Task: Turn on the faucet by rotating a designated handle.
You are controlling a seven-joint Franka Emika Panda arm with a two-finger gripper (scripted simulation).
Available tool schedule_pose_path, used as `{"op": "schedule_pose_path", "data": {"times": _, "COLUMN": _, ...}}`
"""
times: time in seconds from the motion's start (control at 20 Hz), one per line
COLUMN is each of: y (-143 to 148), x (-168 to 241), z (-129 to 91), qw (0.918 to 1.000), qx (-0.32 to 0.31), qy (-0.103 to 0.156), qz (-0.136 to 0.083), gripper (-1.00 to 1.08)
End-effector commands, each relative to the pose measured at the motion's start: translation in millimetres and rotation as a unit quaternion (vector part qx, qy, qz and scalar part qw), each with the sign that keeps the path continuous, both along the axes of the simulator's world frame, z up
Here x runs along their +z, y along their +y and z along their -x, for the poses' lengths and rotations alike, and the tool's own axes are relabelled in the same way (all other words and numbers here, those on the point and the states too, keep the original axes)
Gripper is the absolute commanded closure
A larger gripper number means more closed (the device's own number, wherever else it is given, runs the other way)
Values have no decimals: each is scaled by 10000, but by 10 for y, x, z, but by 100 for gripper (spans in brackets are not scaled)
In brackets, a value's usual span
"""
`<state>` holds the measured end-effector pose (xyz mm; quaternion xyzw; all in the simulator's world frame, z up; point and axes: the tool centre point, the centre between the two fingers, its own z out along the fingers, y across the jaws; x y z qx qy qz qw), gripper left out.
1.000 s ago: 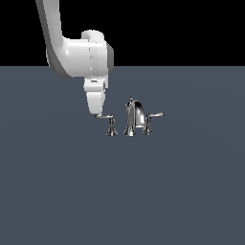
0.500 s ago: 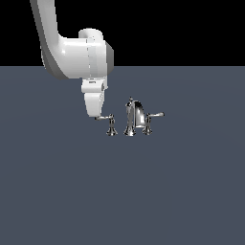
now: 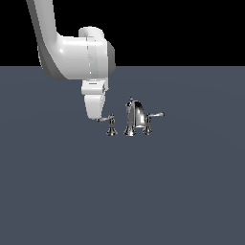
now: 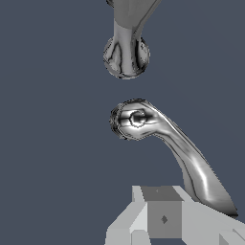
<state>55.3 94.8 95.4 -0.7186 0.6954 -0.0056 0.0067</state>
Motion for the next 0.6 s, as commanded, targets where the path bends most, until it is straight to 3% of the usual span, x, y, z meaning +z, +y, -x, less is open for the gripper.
{"op": "schedule_pose_path", "data": {"times": 0.0, "y": -27, "x": 1, "z": 130, "qw": 10000, "qx": 6, "qy": 66, "qz": 14, "gripper": 108}}
{"op": "schedule_pose_path", "data": {"times": 0.3, "y": -67, "x": -1, "z": 314, "qw": 10000, "qx": 28, "qy": 83, "qz": 10, "gripper": 108}}
{"op": "schedule_pose_path", "data": {"times": 0.4, "y": -5, "x": -5, "z": 281, "qw": 10000, "qx": 64, "qy": 70, "qz": -5, "gripper": 108}}
{"op": "schedule_pose_path", "data": {"times": 0.55, "y": -137, "x": -4, "z": 336, "qw": 10000, "qx": 56, "qy": 74, "qz": -1, "gripper": 108}}
